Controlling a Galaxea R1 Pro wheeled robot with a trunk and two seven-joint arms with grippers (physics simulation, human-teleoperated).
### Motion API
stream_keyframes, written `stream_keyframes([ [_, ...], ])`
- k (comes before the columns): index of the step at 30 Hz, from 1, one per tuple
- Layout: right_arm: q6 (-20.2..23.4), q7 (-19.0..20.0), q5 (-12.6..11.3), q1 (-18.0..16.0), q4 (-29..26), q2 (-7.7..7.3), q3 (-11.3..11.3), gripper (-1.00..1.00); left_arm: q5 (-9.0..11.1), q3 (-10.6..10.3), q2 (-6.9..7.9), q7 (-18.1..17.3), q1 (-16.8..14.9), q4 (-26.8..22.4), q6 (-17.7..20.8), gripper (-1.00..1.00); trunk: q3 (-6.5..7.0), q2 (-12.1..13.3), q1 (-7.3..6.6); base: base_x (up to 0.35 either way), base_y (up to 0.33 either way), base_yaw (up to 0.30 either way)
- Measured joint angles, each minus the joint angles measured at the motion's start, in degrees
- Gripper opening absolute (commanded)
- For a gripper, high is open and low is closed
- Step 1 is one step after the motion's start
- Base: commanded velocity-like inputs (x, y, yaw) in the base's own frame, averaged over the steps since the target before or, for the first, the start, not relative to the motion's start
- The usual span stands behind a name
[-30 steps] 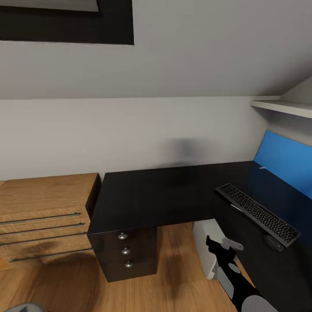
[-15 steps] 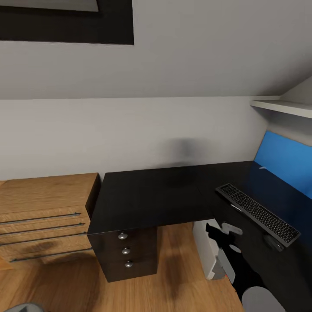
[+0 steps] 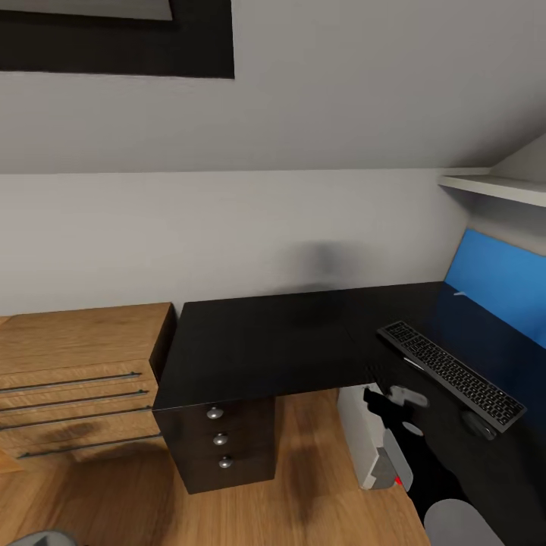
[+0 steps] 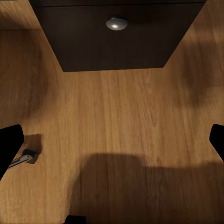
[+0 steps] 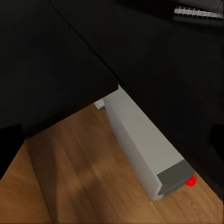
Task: In the bedroom, organize the workspace by keeping the computer under the desk, ensuring the monitor is on the desk, placing the keyboard on the desk next to the monitor, placing the mouse on the desk next to the keyboard, moving the folder from the swivel chair onto the desk next to the mouse, stacking the notebook on top of the folder with the pen on top of the notebook, and positioning the swivel chair next to the desk.
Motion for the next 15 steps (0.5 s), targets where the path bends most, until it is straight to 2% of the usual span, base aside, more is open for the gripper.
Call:
stream_keyframes([
  [6,-4.6,-4.4,0.2,0.0,0.1,-0.07,0.0,1.00,0.0,0.0,0.00,0.0,0.0,0.0,0.0,1.00,0.00,0.0,0.00,0.000,0.000,0.000],
  [15,-7.4,-6.0,0.3,0.4,0.4,-1.47,0.0,1.00,0.0,0.0,0.00,0.0,0.0,0.0,0.0,1.00,0.00,0.0,0.00,0.000,0.000,0.000],
])
